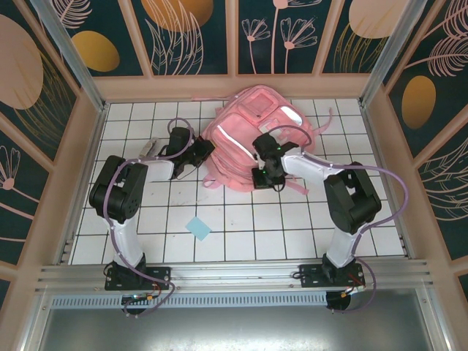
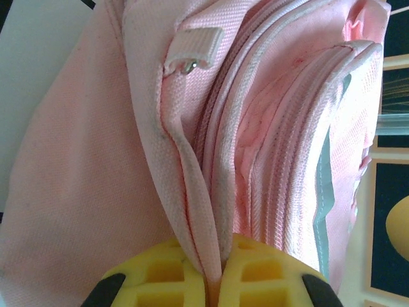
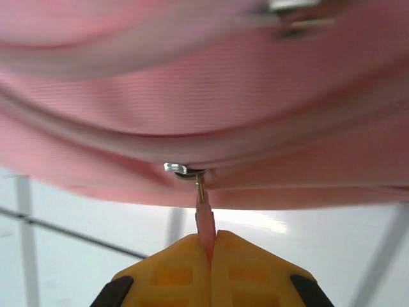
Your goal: Pack the student bag
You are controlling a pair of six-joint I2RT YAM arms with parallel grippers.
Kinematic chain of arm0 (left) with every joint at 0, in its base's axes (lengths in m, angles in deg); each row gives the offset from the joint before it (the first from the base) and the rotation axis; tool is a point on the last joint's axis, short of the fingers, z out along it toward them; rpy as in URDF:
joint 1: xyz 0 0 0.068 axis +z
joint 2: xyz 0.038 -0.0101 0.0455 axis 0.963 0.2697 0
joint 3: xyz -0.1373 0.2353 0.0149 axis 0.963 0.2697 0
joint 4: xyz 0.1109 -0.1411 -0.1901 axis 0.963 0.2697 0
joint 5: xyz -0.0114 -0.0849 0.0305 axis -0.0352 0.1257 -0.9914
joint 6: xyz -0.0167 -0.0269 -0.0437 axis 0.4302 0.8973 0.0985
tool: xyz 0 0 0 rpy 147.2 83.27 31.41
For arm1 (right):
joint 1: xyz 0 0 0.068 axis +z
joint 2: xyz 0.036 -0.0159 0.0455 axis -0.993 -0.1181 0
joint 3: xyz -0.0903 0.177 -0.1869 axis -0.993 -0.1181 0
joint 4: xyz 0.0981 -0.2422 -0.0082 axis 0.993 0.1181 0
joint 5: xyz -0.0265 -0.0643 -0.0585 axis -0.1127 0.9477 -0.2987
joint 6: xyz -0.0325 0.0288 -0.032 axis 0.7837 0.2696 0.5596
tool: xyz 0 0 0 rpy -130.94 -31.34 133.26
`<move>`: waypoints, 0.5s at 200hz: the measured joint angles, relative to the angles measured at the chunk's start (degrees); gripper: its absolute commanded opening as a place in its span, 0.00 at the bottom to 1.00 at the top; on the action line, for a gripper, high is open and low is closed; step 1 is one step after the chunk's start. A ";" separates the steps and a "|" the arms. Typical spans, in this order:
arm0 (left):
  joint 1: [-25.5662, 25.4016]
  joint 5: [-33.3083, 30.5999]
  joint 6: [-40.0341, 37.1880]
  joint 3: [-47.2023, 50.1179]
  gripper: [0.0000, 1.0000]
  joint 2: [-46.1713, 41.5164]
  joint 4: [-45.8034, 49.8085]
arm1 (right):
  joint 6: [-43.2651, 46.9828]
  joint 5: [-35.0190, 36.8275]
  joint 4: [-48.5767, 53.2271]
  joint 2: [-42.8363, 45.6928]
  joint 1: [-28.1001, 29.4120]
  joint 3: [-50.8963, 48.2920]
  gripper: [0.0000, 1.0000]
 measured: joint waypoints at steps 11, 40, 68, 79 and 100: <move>-0.02 0.46 -0.57 -0.31 0.00 -0.13 0.63 | 0.35 5.27 1.95 -0.04 -1.40 1.11 0.00; -0.17 1.25 -2.05 -1.55 0.00 -0.63 2.08 | 1.60 19.69 4.85 -2.71 -4.96 6.12 0.00; -0.31 1.66 -3.58 -1.95 0.00 -1.07 3.17 | 3.52 29.64 5.68 -6.69 -6.45 9.86 0.00; -0.31 1.90 -4.09 -1.97 0.00 -1.51 3.54 | 4.68 33.07 5.53 -8.39 -7.21 11.21 0.00; 0.00 1.33 -5.09 -2.05 0.00 -2.45 4.57 | 6.47 41.64 4.33 -9.79 -8.94 11.85 0.00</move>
